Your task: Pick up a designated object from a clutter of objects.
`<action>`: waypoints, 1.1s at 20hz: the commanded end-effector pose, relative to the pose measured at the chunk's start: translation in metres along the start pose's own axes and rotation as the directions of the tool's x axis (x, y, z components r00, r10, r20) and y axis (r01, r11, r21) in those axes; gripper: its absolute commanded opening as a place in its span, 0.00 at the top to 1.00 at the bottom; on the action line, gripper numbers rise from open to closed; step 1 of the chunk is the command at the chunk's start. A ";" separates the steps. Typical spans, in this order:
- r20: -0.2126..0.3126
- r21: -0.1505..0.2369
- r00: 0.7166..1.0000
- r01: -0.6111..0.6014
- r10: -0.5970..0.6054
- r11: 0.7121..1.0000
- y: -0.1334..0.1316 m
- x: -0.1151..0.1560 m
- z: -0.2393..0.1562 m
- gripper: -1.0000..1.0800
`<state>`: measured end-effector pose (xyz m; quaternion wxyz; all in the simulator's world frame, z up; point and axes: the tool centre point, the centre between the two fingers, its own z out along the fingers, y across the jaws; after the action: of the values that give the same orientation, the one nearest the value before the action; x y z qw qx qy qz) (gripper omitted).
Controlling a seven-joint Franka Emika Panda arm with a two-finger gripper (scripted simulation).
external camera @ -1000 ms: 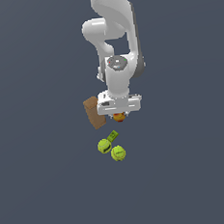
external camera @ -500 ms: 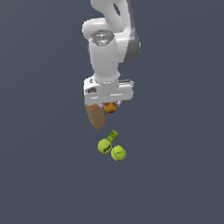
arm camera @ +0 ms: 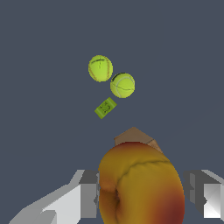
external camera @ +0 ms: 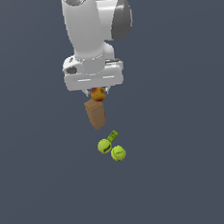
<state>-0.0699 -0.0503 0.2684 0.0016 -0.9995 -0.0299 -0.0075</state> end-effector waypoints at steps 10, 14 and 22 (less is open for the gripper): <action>0.009 -0.001 1.000 0.004 -0.004 1.000 0.052 0.006 -0.105 1.00; 0.011 -0.002 1.000 0.006 -0.006 1.000 0.066 0.009 -0.133 1.00; 0.014 -0.003 1.000 0.008 -0.008 1.000 0.083 0.014 -0.168 1.00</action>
<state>-0.0549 -0.1309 0.4307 0.0002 -0.9994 -0.0333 -0.0006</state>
